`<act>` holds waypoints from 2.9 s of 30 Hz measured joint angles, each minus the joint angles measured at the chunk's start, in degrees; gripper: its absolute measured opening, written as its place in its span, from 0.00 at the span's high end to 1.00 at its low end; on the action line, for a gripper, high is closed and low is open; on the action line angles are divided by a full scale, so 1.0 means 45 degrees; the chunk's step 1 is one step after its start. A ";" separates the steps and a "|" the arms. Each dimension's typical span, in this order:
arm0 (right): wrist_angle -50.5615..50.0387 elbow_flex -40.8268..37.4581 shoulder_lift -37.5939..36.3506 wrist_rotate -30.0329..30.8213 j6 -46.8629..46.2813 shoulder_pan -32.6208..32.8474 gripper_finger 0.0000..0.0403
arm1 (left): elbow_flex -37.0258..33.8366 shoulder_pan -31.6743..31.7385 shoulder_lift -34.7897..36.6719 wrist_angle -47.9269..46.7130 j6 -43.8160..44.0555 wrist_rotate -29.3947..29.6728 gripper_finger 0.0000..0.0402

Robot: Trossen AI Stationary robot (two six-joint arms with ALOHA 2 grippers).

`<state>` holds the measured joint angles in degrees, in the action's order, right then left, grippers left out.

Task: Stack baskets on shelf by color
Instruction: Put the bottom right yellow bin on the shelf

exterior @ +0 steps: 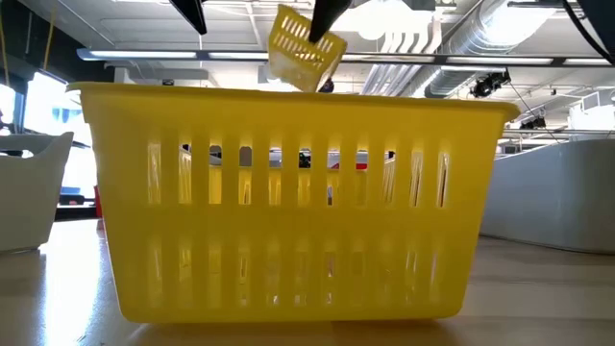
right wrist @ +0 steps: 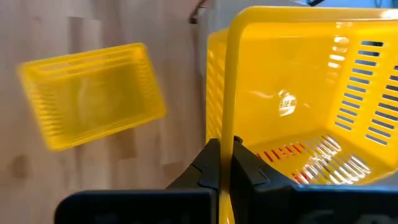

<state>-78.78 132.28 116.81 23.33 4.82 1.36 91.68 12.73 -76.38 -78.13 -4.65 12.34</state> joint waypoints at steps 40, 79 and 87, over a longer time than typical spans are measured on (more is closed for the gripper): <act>0.3317 -0.4837 0.0005 -0.3415 0.2387 -0.4087 1.00 | 0.0000 0.0000 0.0000 0.0000 0.0035 0.0782 0.69; 0.3715 -0.4812 0.0861 -0.3349 0.2698 -0.3802 1.00 | 0.0000 0.0000 0.0005 0.0003 0.0326 0.0881 0.69; 0.3790 -0.4812 0.1400 -0.3125 0.2810 -0.3802 1.00 | 0.0000 0.0000 0.0005 0.0000 0.0326 0.1083 0.69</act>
<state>-61.73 110.63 123.12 9.26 17.46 -15.75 91.68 12.73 -76.36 -78.13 -3.18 17.21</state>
